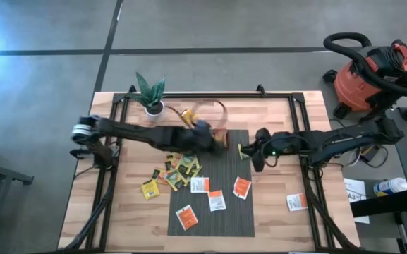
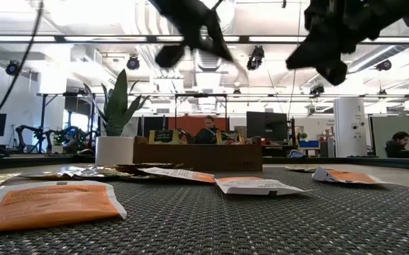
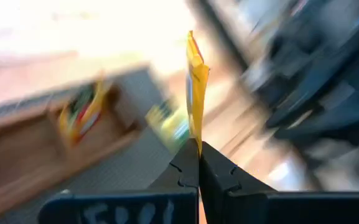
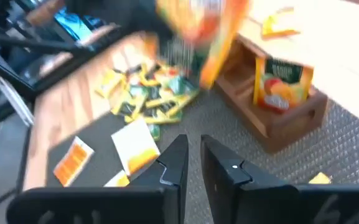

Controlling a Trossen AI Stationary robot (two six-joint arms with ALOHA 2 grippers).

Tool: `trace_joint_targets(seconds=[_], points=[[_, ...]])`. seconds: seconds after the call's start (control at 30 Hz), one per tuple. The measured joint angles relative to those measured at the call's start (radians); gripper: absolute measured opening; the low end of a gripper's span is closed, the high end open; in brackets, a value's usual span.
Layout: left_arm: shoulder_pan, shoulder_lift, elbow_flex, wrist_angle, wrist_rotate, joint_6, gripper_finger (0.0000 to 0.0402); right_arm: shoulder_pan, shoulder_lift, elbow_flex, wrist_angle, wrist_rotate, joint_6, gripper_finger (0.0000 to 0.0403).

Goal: Pick & Place Tea
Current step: Put the orange tea bag into the right compartment of the wooden organizer

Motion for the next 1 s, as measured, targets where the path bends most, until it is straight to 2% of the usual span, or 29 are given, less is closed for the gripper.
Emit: trace_joint_targets(seconds=[0.13,0.27,0.37,0.5,0.6,0.83,1.0], points=[[-0.006,-0.16,-0.147,0.227,-0.066,-0.079,0.0,0.0,-0.029,0.0,0.052,-0.001,0.001,0.0043],[-0.031,-0.274,-0.339,0.476,-0.196,-0.212,0.0,-0.003,-0.002,0.001,0.138,-0.002,0.0,0.0043],[-0.053,-0.304,-0.476,0.76,-0.266,-0.294,0.0,-0.004,0.049,0.015,0.181,-0.019,-0.002,0.0043],[-0.09,-0.272,-0.584,0.99,-0.377,-0.271,0.0,-0.022,0.138,0.067,0.224,-0.023,0.03,0.0046],[-0.117,-0.244,-0.604,1.108,-0.441,-0.133,0.0,-0.064,0.217,0.118,0.287,-0.022,0.125,0.0054],[-0.159,-0.234,-0.585,1.3,-0.416,0.369,0.0,-0.143,0.374,0.249,0.448,0.03,0.297,0.0111],[-0.15,-0.27,-0.589,1.297,-0.383,0.457,0.0,-0.15,0.428,0.345,0.454,0.034,0.349,0.0166]])
